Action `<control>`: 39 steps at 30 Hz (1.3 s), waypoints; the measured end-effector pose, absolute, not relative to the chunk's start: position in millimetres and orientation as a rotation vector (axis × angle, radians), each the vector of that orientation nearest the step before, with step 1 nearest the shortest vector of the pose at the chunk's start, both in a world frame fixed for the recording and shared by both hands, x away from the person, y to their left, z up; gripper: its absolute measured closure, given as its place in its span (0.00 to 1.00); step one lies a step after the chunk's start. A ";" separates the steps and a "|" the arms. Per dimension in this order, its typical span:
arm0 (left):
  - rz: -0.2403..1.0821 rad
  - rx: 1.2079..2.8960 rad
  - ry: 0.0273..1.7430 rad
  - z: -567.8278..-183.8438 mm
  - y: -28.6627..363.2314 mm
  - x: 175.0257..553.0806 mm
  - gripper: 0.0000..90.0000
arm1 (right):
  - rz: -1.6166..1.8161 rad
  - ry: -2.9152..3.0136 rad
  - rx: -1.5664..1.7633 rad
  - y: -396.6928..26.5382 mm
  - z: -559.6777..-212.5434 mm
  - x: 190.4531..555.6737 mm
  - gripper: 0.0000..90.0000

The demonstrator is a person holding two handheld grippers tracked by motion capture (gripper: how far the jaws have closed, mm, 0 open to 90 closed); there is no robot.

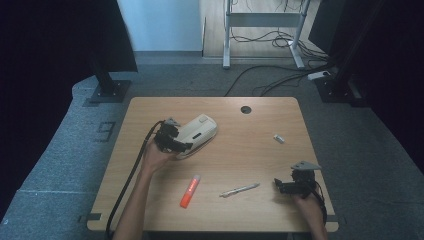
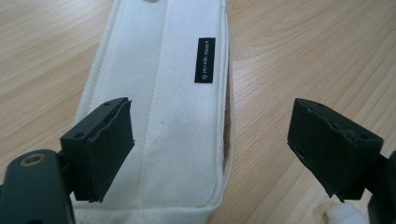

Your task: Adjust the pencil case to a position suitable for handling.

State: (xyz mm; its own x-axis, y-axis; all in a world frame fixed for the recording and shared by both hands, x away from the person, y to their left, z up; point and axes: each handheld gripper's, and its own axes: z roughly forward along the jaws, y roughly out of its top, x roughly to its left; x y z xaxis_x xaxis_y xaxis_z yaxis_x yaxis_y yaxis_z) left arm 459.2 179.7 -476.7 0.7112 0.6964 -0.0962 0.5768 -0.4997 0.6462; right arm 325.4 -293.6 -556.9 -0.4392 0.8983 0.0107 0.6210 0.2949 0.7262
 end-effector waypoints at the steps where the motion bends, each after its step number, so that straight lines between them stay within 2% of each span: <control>1: 0.231 2.245 0.963 -476.7 179.7 459.2 0.16 | 0.942 2.169 1.361 -293.6 -556.9 325.4 0.04; 11: 0.233 2.293 0.965 -496.1 170.3 467.9 0.18 | 0.943 2.169 1.360 -293.7 -556.9 325.5 0.04; 19: 0.203 2.285 0.976 -506.2 172.8 470.4 0.30 | 0.943 2.169 1.361 -293.6 -556.9 325.4 0.04; 30: 0.214 2.292 0.964 -511.5 183.5 461.3 0.31 | 0.942 2.169 1.361 -293.6 -556.9 325.4 0.04; 33: 0.259 2.329 0.952 -515.7 179.1 459.1 0.31 | 0.942 2.169 1.360 -293.6 -556.9 325.4 0.04; 35: 0.310 2.354 0.949 -517.5 175.8 457.3 0.37 | 0.942 2.169 1.361 -293.6 -556.9 325.4 0.04; 36: 0.336 2.357 0.953 -518.0 174.6 456.5 0.37 | 0.942 2.169 1.360 -293.6 -556.9 325.4 0.04; 37: 0.368 2.368 0.957 -517.8 174.6 456.3 0.42 | 0.942 2.169 1.361 -293.6 -556.9 325.4 0.04; 38: 0.363 2.360 0.965 -517.8 175.4 456.7 0.49 | 0.942 2.169 1.361 -293.6 -556.9 325.4 0.04; 39: 0.351 2.357 0.968 -517.5 176.8 457.6 0.49 | 0.942 2.169 1.361 -293.6 -556.9 325.4 0.04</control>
